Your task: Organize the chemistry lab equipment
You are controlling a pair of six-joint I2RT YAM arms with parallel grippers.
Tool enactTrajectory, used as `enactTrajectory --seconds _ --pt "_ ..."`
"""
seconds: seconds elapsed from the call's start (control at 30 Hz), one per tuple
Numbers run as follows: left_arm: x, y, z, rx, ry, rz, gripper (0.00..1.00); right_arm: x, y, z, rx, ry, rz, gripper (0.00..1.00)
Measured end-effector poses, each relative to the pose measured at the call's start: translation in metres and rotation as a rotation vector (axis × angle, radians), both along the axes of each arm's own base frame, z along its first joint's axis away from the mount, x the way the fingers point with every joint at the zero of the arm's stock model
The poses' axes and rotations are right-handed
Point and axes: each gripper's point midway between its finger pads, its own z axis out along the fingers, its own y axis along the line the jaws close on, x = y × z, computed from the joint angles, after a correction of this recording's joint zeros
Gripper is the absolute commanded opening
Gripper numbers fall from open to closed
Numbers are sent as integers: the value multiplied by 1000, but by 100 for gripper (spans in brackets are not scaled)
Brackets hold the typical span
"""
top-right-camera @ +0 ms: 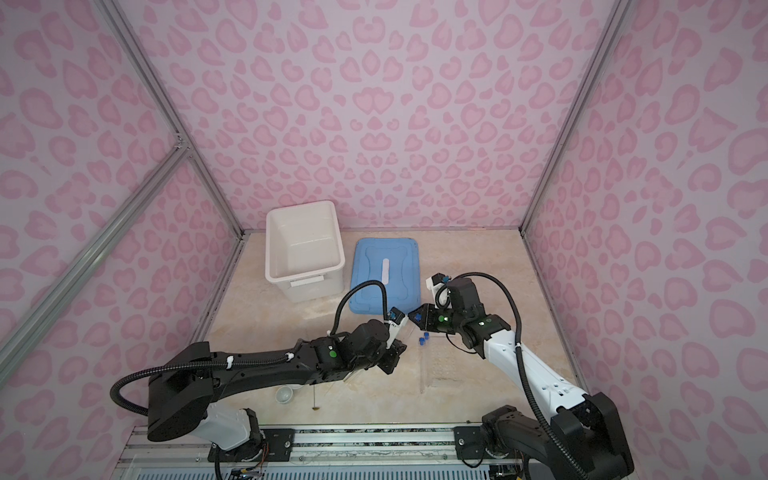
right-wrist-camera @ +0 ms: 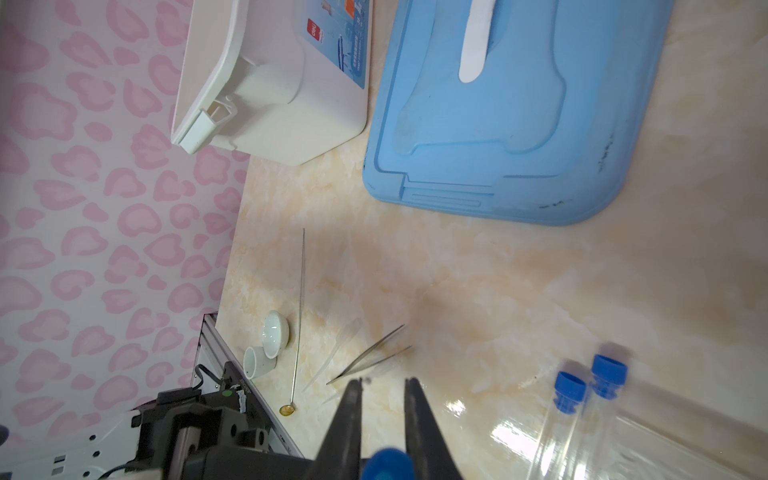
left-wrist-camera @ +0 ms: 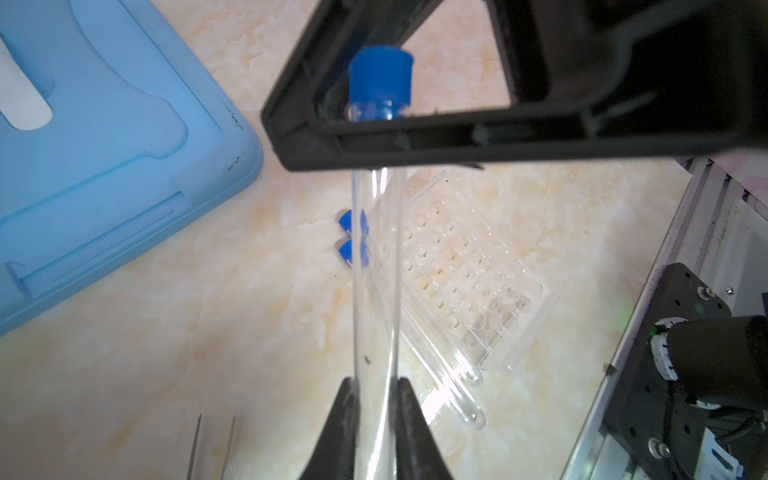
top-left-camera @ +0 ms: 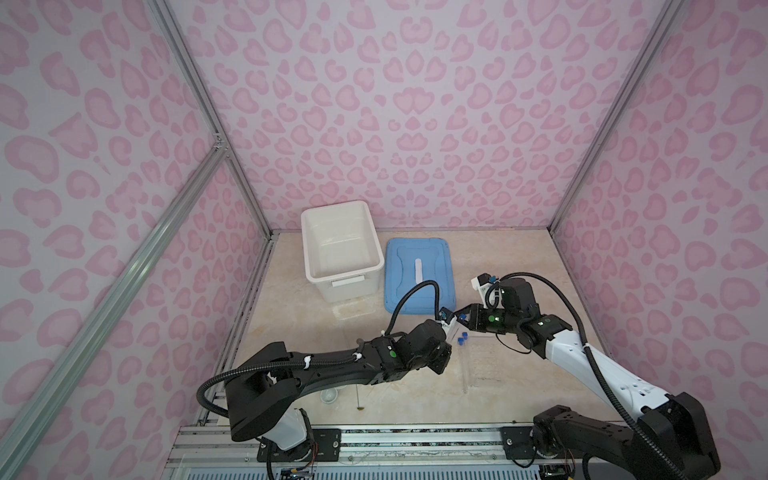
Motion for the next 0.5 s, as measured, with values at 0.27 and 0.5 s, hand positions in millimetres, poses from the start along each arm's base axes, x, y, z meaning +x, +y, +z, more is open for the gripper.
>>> enactTrajectory --seconds 0.27,0.5 --pt "0 0 1 2 -1 0 48 -2 0 3 9 -7 2 14" --pt "2 -7 20 -45 1 7 98 -2 -21 15 -58 -92 -67 15"
